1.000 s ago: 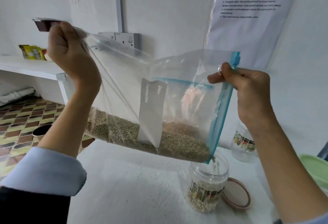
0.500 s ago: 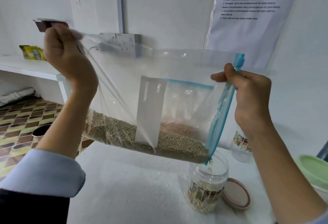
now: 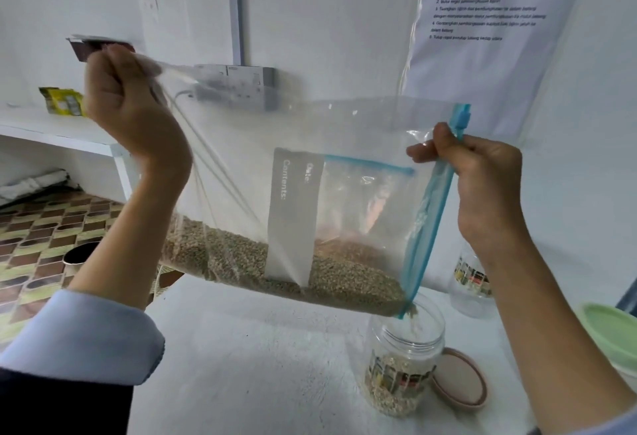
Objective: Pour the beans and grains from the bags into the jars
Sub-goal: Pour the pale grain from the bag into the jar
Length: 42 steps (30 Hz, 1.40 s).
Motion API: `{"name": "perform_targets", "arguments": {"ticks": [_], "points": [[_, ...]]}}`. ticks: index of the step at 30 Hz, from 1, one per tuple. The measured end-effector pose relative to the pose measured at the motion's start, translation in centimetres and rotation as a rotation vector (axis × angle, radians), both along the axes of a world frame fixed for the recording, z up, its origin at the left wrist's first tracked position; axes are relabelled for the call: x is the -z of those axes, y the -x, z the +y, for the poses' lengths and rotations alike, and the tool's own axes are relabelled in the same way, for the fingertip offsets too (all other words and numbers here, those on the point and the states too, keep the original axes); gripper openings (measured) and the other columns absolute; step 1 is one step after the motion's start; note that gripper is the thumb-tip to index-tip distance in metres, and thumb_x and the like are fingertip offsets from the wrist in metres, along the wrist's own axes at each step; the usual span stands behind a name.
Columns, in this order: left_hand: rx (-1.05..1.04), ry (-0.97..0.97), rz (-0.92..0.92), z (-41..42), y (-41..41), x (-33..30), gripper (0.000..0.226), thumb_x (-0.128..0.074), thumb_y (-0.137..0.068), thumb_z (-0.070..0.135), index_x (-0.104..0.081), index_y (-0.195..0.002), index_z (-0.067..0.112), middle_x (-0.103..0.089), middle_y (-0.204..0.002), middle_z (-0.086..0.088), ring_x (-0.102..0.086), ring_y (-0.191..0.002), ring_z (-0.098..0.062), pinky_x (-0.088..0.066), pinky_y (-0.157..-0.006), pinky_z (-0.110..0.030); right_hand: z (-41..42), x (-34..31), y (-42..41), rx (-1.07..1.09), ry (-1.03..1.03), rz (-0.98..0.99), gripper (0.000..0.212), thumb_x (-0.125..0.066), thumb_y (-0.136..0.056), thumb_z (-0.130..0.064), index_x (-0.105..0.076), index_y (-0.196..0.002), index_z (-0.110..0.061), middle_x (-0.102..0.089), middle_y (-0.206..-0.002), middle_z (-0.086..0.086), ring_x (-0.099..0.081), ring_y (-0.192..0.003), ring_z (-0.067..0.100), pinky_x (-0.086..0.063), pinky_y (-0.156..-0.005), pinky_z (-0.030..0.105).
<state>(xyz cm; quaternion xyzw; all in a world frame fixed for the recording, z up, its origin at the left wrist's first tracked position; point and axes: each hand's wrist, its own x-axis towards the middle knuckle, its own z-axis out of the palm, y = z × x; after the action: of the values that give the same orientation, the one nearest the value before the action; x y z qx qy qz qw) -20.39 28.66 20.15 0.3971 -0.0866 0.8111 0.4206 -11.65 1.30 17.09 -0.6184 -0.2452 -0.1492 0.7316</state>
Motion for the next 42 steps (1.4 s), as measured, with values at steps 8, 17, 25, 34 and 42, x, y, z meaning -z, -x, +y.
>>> {"name": "perform_targets", "arguments": {"ticks": [8,17,25,34,42], "points": [[0.014,0.035,0.022,0.3,0.0,0.1,0.042,-0.044,-0.092,0.003,-0.048,-0.06,0.03,-0.046,-0.05,0.018,-0.036,-0.048,-0.004,-0.027,-0.05,-0.02,0.2,0.3,-0.3,-0.019,0.006,-0.026,0.023,-0.063,-0.09,-0.021,-0.071,-0.07,-0.014,-0.071,-0.063,-0.012,-0.063,-0.068,-0.003,-0.042,-0.071,0.003],[-0.01,0.011,0.047,0.4,-0.5,0.5,0.039,-0.042,-0.093,0.002,-0.045,-0.061,0.023,-0.048,-0.049,0.019,-0.038,-0.048,-0.005,-0.029,-0.051,-0.019,0.3,0.5,-0.9,0.011,-0.071,0.009,0.025,-0.062,-0.091,-0.023,-0.071,-0.069,-0.015,-0.07,-0.062,-0.011,-0.064,-0.066,-0.001,-0.044,-0.071,0.006],[-0.004,0.006,0.043,-0.2,-0.4,0.2,0.038,-0.041,-0.093,0.0,-0.042,-0.062,0.022,-0.046,-0.048,0.02,-0.036,-0.048,0.003,-0.028,-0.052,-0.014,0.2,0.7,-0.8,-0.024,-0.057,-0.009,0.026,-0.063,-0.091,-0.021,-0.071,-0.067,-0.015,-0.071,-0.063,-0.009,-0.064,-0.068,0.002,-0.044,-0.072,0.007],[-0.043,-0.022,0.051,-0.7,-0.5,0.3,0.039,-0.041,-0.093,0.002,-0.043,-0.063,0.026,-0.046,-0.05,0.022,-0.037,-0.05,0.005,-0.029,-0.055,-0.012,0.0,1.4,-0.2,0.023,-0.159,-0.017,0.026,-0.062,-0.091,-0.019,-0.07,-0.066,-0.015,-0.071,-0.063,-0.01,-0.063,-0.066,0.002,-0.046,-0.073,0.011],[-0.066,-0.002,0.026,-0.7,-0.4,0.0,0.039,-0.042,-0.091,0.001,-0.041,-0.061,0.026,-0.042,-0.05,0.02,-0.035,-0.052,0.004,-0.029,-0.056,-0.014,-0.2,1.4,-0.2,0.018,-0.19,-0.053,0.029,-0.061,-0.092,-0.02,-0.071,-0.065,-0.014,-0.071,-0.063,-0.007,-0.064,-0.067,0.005,-0.046,-0.074,0.012]]}}
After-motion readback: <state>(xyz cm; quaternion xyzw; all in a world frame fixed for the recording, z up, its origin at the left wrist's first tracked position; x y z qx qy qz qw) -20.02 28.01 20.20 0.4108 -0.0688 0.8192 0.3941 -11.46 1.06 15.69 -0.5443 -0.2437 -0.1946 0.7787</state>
